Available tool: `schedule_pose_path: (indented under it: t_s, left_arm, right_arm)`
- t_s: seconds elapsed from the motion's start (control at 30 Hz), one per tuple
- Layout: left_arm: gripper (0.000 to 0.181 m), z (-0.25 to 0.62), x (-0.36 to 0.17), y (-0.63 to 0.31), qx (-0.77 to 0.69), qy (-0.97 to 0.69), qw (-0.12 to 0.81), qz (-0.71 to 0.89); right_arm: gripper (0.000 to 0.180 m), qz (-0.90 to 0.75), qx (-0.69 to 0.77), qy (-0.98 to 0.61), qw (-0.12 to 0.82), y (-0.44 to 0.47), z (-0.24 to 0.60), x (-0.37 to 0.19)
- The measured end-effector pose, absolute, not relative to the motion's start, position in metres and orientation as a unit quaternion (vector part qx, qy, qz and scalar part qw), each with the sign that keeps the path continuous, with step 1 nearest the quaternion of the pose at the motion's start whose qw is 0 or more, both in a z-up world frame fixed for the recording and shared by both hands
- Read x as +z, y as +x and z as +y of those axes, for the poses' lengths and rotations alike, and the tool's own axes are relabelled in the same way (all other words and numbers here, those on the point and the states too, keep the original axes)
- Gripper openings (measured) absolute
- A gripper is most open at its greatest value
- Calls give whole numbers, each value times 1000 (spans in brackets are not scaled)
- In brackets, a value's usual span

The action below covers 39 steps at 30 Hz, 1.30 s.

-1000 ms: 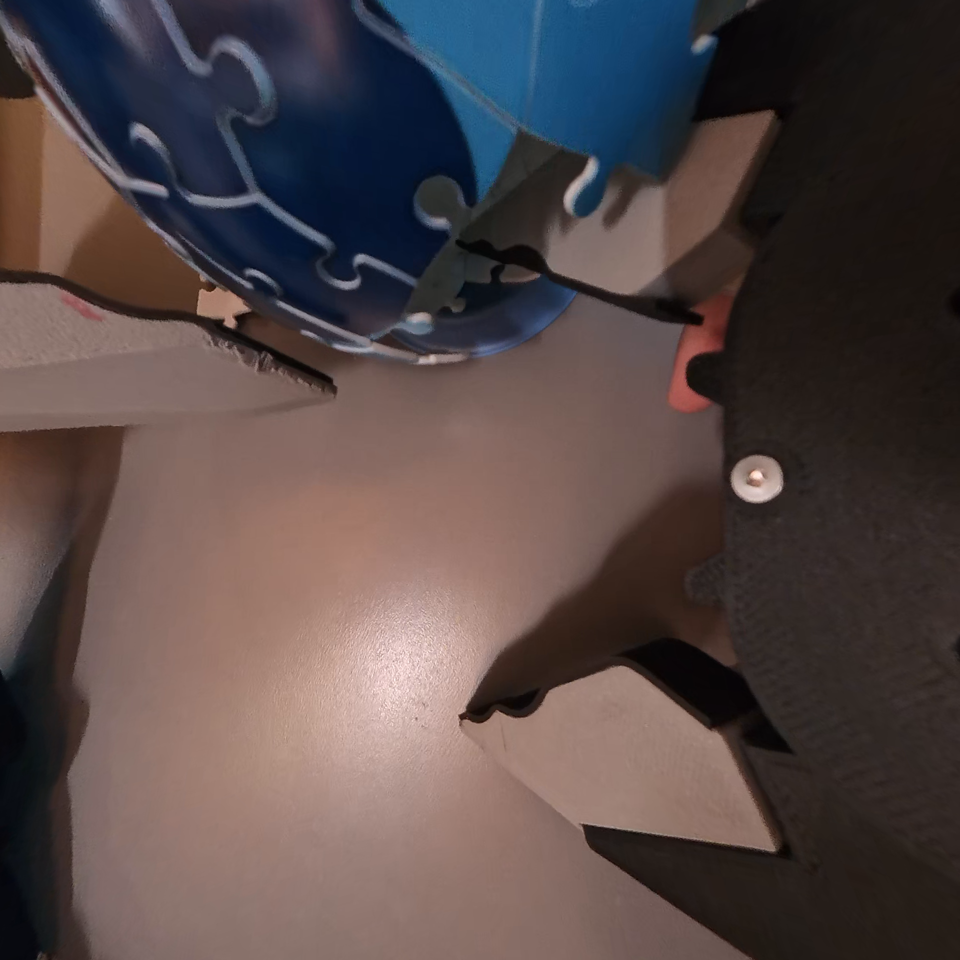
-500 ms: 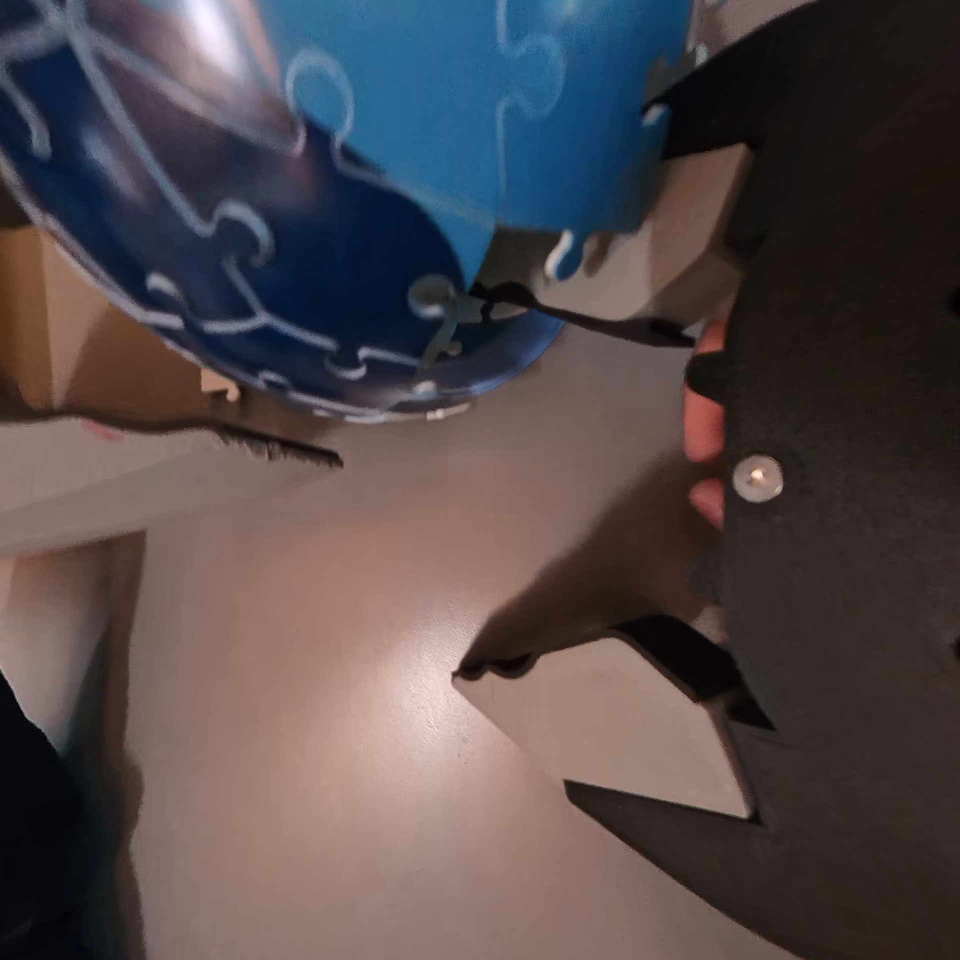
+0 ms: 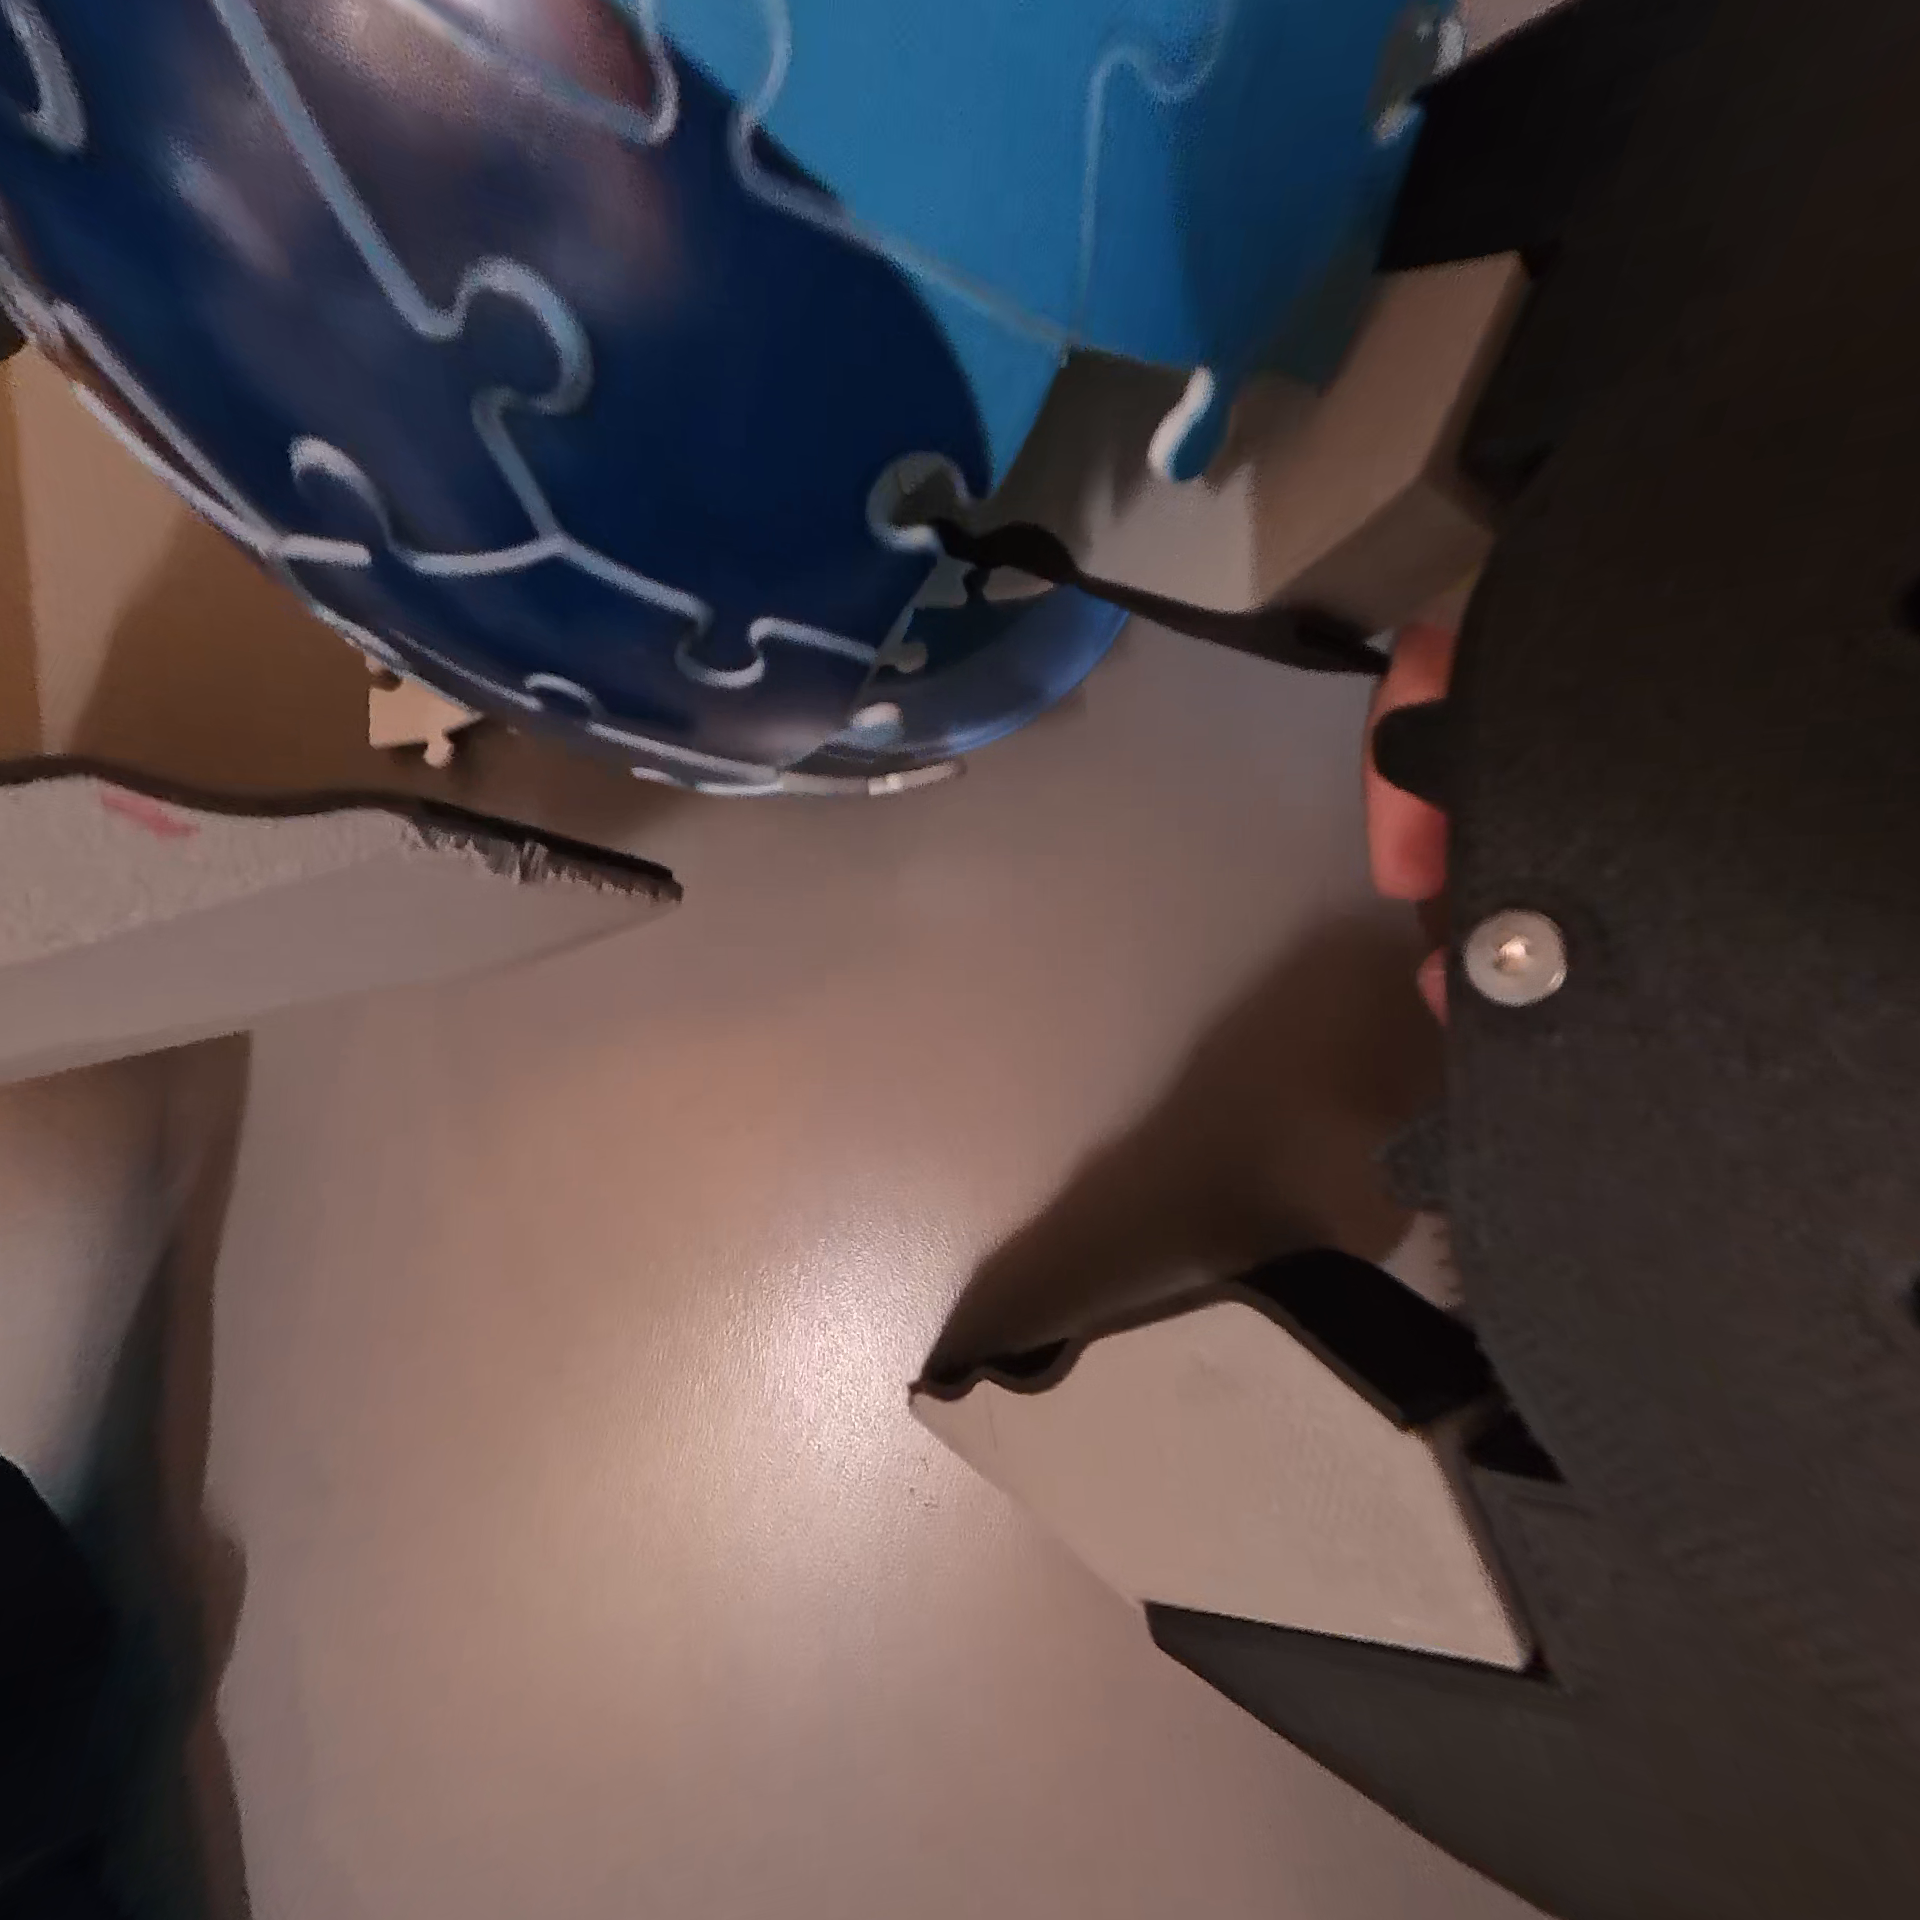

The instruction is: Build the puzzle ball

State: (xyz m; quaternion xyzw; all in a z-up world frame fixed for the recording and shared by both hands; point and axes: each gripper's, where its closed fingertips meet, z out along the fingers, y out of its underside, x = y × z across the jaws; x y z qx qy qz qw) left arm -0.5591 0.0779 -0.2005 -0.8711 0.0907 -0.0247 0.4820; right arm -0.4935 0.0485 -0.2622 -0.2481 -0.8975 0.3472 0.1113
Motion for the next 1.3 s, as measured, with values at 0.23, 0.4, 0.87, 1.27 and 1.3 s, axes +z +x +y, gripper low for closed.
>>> schedule_pose_path:
  t_s: [0.23, 0.4, 0.87, 1.27, 1.3]
  left_arm:
    - [117, 77, -201, -559, -26, -871, 483, 90]
    - [117, 77, -201, -558, -29, -871, 482, 90]
    - [117, 76, -199, -557, -22, -871, 482, 93]
    - [116, 77, -199, -555, -24, -870, 482, 97]
    - [116, 76, -199, -555, -25, -871, 482, 96]
  right_arm:
    - [139, -894, 353, -251, 113, -496, 50, -261]
    - [155, -903, 348, -227, 111, -488, 43, -263]
    - [156, -898, 337, -253, 130, -492, 54, -262]
    - [157, -909, 313, -250, 114, -487, 58, -264]
    - [157, -909, 312, -251, 114, -486, 58, -264]
